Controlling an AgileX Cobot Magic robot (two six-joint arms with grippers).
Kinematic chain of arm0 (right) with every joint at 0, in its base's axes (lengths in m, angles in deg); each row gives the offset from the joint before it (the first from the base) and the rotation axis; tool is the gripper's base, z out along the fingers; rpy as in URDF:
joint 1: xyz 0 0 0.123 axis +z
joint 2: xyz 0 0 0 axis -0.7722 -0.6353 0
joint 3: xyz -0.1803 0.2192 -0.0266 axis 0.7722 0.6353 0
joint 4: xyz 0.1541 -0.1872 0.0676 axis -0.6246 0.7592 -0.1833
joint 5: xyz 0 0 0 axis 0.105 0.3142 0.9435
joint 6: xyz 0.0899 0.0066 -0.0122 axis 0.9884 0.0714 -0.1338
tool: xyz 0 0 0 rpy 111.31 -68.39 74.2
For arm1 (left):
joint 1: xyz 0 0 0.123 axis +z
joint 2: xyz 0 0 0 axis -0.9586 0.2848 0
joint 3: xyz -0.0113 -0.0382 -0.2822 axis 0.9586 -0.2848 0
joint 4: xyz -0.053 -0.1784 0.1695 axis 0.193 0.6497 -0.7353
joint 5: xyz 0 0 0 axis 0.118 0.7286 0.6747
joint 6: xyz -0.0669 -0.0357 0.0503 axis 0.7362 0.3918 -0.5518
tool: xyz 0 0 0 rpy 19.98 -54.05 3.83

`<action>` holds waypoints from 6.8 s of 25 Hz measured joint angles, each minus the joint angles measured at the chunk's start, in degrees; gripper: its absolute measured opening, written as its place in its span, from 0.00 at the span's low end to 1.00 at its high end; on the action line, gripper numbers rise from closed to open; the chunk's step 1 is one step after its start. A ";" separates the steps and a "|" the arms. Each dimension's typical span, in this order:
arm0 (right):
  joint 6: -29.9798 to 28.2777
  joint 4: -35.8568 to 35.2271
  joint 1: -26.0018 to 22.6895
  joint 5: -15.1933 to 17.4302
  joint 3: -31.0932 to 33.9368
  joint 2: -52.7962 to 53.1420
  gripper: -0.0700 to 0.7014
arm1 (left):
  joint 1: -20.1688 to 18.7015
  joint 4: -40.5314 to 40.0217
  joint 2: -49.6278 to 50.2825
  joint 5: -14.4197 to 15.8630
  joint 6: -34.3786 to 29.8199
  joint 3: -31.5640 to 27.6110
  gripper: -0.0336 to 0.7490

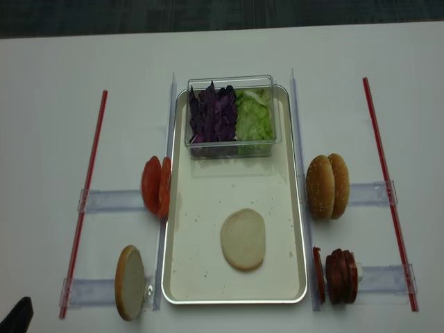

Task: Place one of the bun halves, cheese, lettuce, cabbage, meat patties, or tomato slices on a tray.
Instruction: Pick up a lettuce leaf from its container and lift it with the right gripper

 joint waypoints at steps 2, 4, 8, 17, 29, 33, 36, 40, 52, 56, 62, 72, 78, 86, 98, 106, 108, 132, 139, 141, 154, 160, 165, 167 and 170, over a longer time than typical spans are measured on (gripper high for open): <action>0.00 0.24 0.00 0.00 0.00 0.00 0.72 | 0.00 0.00 0.00 0.00 0.00 0.00 0.60; 0.00 0.38 0.00 0.00 0.00 0.00 0.72 | 0.00 0.00 0.00 0.00 0.00 0.00 0.60; 0.00 1.80 0.00 0.00 0.00 0.00 0.72 | 0.00 0.00 0.00 0.00 0.00 0.00 0.60; -0.10 2.75 0.00 0.04 -2.12 -5.54 0.72 | 0.00 0.00 0.00 0.00 0.00 0.00 0.60; 0.01 2.77 0.50 -0.43 -10.49 -15.47 0.72 | 0.00 0.00 0.00 0.00 0.00 0.00 0.60; 0.12 2.87 1.24 -0.43 -11.91 -19.57 0.72 | 0.00 0.00 0.00 0.00 0.00 0.00 0.60; 0.12 2.87 1.34 -0.55 -12.03 -22.78 0.72 | 0.00 0.00 0.00 0.00 0.00 0.00 0.60; 0.12 2.76 1.34 -0.55 -12.03 -26.95 0.72 | 0.00 0.00 0.00 0.00 0.00 0.00 0.60; 0.12 0.69 1.60 2.79 -19.03 -38.82 0.72 | 0.00 0.00 0.00 0.00 0.00 0.00 0.60; 0.12 0.42 1.60 5.42 -22.02 -44.35 0.72 | 0.00 0.00 0.00 0.00 0.00 0.00 0.60; -1.11 0.29 1.60 7.57 -26.98 -53.05 0.72 | 0.00 0.00 0.00 0.00 0.00 0.00 0.60; -3.72 -2.71 1.60 7.77 -36.27 -65.46 0.71 | 0.00 0.00 0.00 0.00 0.00 0.00 0.60; -3.82 -3.54 1.60 7.77 -42.43 -74.17 0.71 | 0.00 0.00 0.00 0.00 0.00 0.00 0.60; -4.80 -3.54 1.68 7.77 -48.35 -82.43 0.71 | 0.00 0.00 0.00 0.00 0.00 0.00 0.60; -6.72 -3.54 1.68 7.32 -54.43 -92.39 0.64 | 0.00 0.00 0.00 0.00 0.00 0.00 0.60; -7.06 -2.46 1.68 7.32 -60.55 -98.56 0.64 | 0.00 0.00 0.00 0.00 0.00 0.00 0.60; -7.06 -2.35 1.68 7.32 -61.90 -100.05 0.64 | 0.00 0.00 0.00 0.00 0.00 0.00 0.60; -7.16 -6.19 1.68 7.07 -72.42 -111.98 0.64 | 0.00 0.00 0.00 0.00 0.00 0.00 0.60; -7.16 -6.82 5.41 7.07 -72.42 -111.98 0.64 | 0.00 0.00 0.00 0.00 0.00 0.00 0.60; -7.16 -6.81 7.45 7.07 -72.42 -111.98 0.64 | 0.00 0.00 0.00 0.00 0.00 0.00 0.60; -4.58 -6.81 18.85 7.08 -78.80 -118.66 0.63 | 0.00 0.00 0.00 0.00 0.00 0.00 0.60; -3.40 -6.93 23.09 7.08 -81.08 -122.59 0.63 | 0.00 0.00 0.00 0.00 0.02 0.00 0.60; -3.00 -7.05 24.89 6.96 -82.48 -125.22 0.63 | 0.00 0.00 0.00 0.00 0.23 0.00 0.60; -3.00 -7.05 25.49 6.96 -82.83 -126.05 0.63 | 0.00 0.00 0.00 0.00 0.23 0.00 0.60; -3.00 -7.15 25.90 6.96 -83.20 -126.94 0.63 | 0.00 0.00 0.00 0.00 0.23 0.00 0.60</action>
